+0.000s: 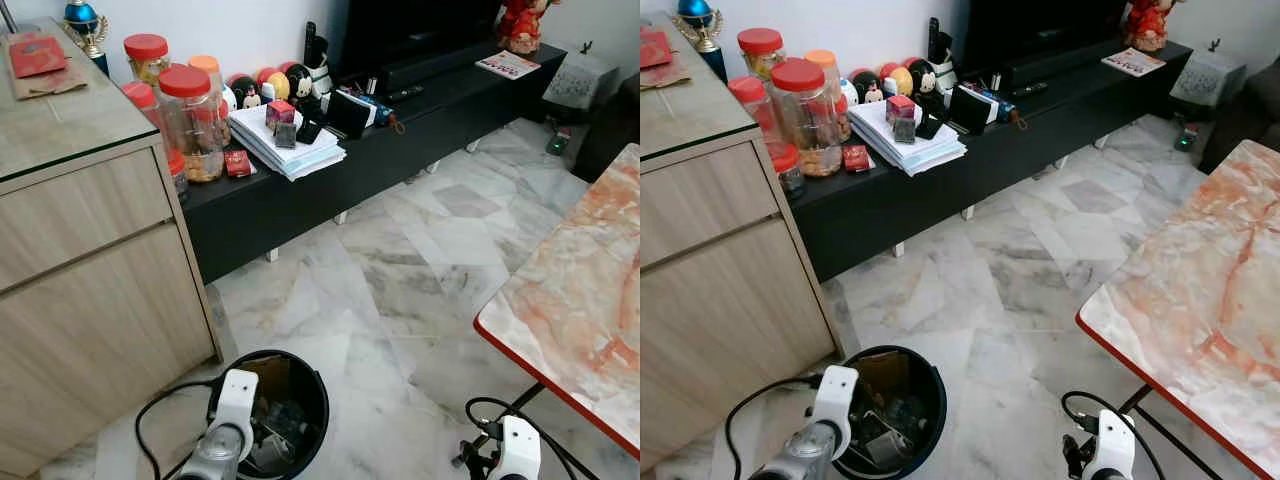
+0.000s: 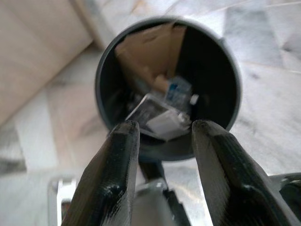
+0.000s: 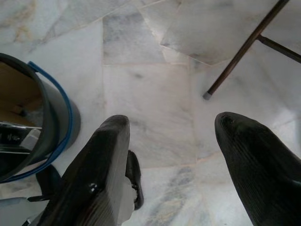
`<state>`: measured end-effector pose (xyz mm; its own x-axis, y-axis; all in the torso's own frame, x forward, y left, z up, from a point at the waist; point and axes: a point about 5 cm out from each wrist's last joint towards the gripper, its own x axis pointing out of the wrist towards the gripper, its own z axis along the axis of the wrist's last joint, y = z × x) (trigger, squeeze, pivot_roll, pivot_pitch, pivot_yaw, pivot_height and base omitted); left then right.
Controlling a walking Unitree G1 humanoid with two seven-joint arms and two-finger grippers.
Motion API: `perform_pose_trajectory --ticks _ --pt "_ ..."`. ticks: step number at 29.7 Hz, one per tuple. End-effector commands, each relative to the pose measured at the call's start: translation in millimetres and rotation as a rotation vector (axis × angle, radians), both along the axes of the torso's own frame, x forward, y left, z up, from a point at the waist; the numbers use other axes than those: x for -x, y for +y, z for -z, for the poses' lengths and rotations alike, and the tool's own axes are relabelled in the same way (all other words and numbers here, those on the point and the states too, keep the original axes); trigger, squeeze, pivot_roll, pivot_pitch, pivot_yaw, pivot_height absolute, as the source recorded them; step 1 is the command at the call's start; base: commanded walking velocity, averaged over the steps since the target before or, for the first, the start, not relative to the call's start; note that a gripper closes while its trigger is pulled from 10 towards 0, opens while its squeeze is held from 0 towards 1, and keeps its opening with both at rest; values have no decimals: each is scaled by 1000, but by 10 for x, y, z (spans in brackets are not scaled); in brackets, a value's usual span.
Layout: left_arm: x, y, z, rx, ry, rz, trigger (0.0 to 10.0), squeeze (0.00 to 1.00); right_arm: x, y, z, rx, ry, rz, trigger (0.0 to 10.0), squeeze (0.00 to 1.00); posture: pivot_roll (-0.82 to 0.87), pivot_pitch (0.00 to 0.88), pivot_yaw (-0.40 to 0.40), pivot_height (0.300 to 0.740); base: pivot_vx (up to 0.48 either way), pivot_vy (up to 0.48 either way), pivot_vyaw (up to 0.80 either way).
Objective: Picking trash to rubbish bin
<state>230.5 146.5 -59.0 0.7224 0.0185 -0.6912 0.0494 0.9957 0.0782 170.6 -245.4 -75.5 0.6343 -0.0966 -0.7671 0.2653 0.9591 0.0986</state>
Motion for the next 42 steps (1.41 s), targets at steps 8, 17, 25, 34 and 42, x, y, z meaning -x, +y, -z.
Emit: perform_pose_trajectory --ticks 8,17,25,34,42 --pt "332 178 183 -19 80 -100 10000 0 59 -43 14 30 8 39 10000 0 -128 84 -113 740 0 0 0" --pt "442 181 230 -23 88 -102 10000 0 81 -9 34 25 14 44 10000 0 -121 82 -105 740 0 0 0" --pt "407 171 213 -19 77 -97 10000 0 81 3 38 25 13 50 10000 0 -124 73 -94 740 0 0 0" --pt "384 170 200 -14 67 -85 10000 0 94 14 48 24 19 55 10000 0 -124 60 -82 740 -150 0 0" --pt "405 174 209 -14 68 -85 10000 0 118 12 59 24 27 61 10000 0 -124 55 -79 740 -284 0 0"
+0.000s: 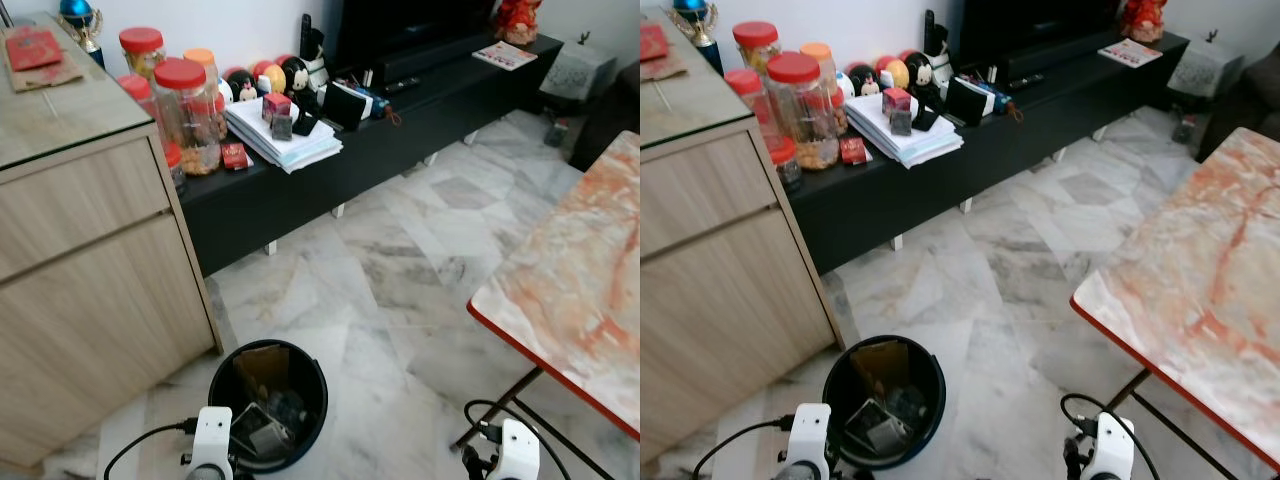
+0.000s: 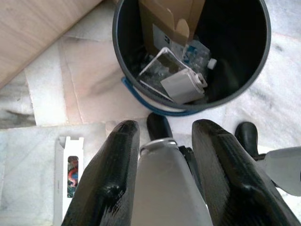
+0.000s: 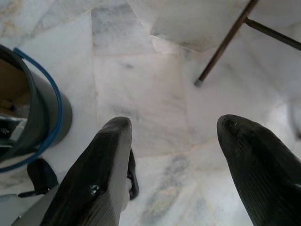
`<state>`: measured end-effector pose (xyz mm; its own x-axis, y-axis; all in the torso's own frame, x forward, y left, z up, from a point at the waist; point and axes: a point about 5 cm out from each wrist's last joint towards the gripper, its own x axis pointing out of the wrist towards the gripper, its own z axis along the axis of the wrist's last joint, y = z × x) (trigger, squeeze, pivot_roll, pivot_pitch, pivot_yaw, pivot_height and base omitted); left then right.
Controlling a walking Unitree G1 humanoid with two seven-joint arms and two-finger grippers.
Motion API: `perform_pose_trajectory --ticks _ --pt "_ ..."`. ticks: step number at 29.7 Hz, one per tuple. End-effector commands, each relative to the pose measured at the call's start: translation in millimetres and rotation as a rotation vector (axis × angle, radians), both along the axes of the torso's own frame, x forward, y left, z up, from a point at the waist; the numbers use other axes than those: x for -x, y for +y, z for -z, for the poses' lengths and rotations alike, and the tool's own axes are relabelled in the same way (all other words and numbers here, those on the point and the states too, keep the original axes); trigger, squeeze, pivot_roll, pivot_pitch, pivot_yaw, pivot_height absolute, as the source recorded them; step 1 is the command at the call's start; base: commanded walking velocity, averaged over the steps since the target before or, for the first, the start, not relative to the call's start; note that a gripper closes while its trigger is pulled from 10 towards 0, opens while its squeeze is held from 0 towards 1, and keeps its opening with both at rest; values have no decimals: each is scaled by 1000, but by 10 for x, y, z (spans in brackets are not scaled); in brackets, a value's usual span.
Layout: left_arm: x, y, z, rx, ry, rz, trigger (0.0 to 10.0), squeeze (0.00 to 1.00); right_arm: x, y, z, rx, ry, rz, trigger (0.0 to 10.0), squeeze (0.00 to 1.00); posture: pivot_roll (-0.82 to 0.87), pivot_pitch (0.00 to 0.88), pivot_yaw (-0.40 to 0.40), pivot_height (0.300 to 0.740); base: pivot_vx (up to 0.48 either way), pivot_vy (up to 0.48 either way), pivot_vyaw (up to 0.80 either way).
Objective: Picking trash to rubbish bin
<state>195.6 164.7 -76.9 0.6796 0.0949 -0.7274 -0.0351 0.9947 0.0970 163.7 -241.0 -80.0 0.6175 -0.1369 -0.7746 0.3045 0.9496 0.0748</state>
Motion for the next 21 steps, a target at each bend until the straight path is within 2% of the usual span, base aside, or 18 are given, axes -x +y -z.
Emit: perform_pose_trajectory --ticks 1,21 --pt "56 -8 29 6 15 4 10000 0 49 -32 14 4 11 21 10000 0 -124 55 -79 740 -285 0 0" --pt "46 2 22 1 9 12 10000 0 59 -30 17 5 8 33 10000 0 -129 53 -73 740 -300 0 0"
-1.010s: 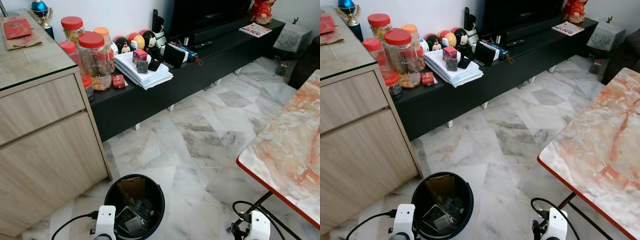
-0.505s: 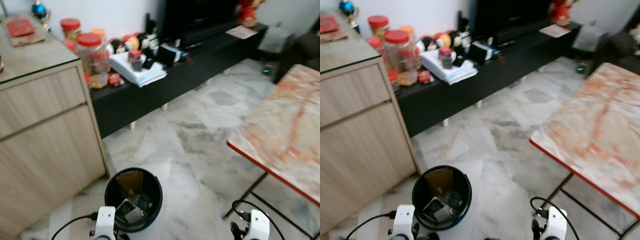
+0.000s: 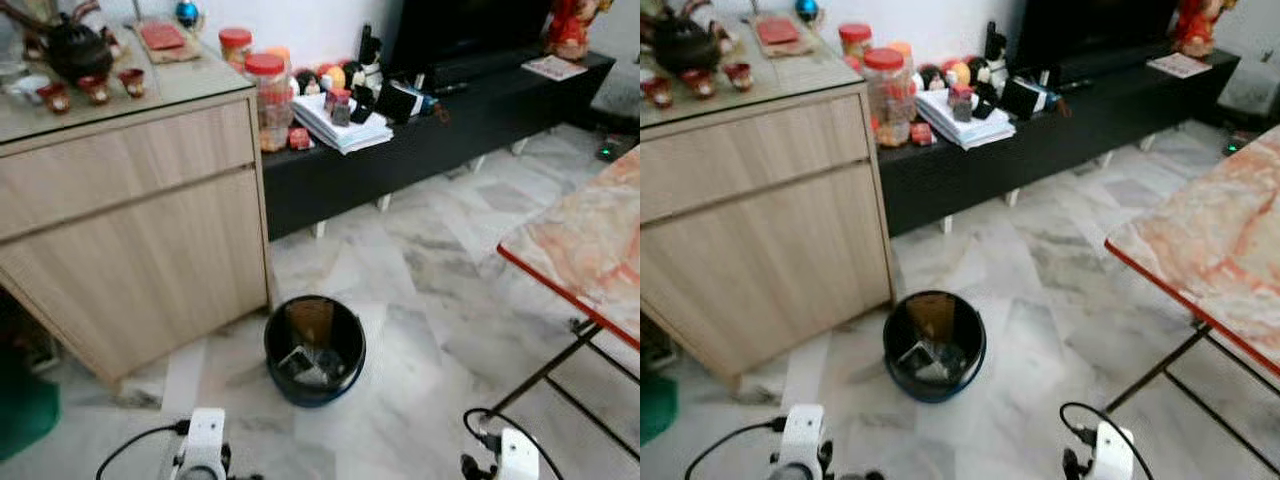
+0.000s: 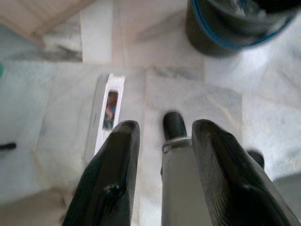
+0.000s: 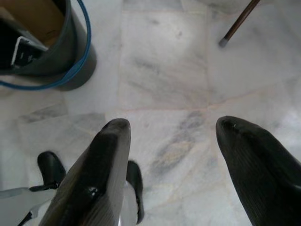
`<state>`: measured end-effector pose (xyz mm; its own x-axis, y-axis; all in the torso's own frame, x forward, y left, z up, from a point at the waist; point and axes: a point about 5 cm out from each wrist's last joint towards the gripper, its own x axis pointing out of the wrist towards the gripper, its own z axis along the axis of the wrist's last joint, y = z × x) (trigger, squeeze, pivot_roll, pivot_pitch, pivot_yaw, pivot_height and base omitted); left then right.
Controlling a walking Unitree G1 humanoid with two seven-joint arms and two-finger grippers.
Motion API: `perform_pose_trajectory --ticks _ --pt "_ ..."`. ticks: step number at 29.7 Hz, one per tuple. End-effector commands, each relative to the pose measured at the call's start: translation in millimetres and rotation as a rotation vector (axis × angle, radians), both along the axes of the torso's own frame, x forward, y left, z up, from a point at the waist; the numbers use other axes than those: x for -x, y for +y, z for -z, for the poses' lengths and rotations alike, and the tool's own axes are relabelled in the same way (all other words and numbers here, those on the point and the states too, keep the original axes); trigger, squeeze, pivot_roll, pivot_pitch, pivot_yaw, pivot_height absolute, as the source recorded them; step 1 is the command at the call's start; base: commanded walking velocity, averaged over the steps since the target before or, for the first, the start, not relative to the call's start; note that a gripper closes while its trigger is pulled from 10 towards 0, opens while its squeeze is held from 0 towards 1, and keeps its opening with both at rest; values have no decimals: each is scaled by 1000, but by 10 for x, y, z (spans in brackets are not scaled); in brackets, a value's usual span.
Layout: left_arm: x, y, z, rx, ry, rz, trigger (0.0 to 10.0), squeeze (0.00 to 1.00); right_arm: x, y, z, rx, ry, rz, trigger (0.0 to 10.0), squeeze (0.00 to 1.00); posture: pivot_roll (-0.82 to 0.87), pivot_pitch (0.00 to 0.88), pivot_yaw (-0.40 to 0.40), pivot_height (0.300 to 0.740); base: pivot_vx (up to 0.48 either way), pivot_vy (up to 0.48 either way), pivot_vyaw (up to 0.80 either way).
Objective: Picking trash to rubbish bin
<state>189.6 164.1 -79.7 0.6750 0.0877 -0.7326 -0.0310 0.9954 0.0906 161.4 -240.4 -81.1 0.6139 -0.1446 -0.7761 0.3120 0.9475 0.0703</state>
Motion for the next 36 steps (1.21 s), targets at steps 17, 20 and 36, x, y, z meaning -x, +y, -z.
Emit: perform_pose_trajectory --ticks 17,20,36 --pt "-52 37 -25 -9 -3 2 10000 0 37 -13 11 -1 0 39 10000 0 -122 67 -70 740 -297 0 0" --pt "-43 39 -18 -12 5 4 10000 0 40 -10 14 -1 2 41 10000 0 -124 69 -70 740 -167 0 0" --pt "-66 -9 -25 1 5 7 10000 0 68 -46 15 3 2 62 10000 0 -140 70 -78 740 0 0 0"
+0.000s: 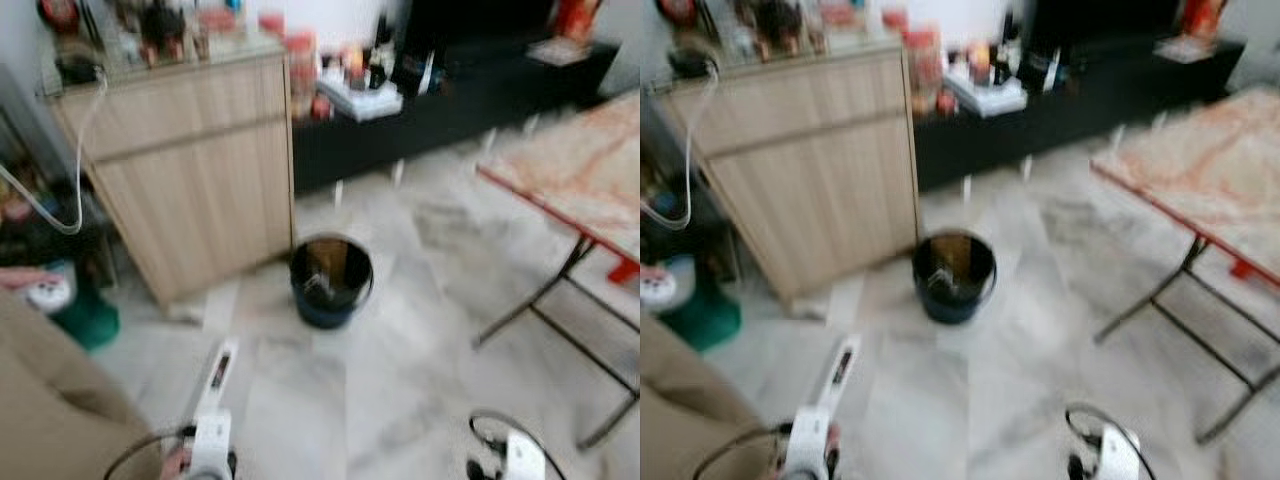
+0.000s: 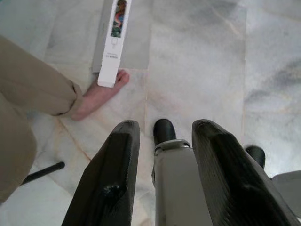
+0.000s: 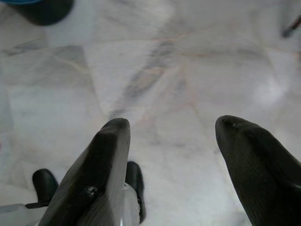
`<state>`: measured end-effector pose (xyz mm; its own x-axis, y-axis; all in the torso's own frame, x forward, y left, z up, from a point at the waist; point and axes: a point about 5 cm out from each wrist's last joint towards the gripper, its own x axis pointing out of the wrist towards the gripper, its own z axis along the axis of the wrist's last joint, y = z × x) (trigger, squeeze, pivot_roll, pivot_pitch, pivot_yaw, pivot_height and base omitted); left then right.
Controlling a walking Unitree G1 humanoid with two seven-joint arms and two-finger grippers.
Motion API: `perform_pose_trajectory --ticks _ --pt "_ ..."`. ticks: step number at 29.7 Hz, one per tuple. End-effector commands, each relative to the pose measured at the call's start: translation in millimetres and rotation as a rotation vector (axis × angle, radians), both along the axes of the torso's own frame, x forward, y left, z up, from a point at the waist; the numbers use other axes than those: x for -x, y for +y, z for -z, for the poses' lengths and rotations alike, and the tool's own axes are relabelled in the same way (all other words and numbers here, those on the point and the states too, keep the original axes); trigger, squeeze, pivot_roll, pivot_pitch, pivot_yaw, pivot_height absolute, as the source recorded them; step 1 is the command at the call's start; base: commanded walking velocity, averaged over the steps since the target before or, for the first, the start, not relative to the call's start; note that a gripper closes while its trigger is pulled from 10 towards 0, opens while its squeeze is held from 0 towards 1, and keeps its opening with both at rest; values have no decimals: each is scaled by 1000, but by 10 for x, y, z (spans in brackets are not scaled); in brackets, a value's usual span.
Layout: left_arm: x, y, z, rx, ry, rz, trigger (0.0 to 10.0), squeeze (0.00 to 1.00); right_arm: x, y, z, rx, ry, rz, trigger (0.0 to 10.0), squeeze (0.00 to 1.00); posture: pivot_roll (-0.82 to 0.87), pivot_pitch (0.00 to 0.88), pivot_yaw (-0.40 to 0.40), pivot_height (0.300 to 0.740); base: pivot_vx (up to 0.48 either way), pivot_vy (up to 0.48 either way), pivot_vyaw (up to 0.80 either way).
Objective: Picking trash to rubbish bin
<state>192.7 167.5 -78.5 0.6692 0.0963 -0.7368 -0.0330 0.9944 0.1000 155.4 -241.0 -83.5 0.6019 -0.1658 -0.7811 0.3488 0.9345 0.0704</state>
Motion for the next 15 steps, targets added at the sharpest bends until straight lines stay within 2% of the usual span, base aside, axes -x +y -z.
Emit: perform_pose_trajectory --ticks 1,6,15 --pt "-37 -48 -14 12 -3 11 10000 0 7 -44 -10 6 -5 25 10000 0 -140 69 -79 740 0 0 0" --pt "-37 -52 -13 12 -2 14 10000 0 7 -46 -10 9 -2 19 10000 0 -140 69 -79 740 0 0 -375" --pt "-37 -56 -10 4 7 24 10000 0 5 -38 -8 8 1 20 10000 0 -140 68 -79 740 0 0 -783"
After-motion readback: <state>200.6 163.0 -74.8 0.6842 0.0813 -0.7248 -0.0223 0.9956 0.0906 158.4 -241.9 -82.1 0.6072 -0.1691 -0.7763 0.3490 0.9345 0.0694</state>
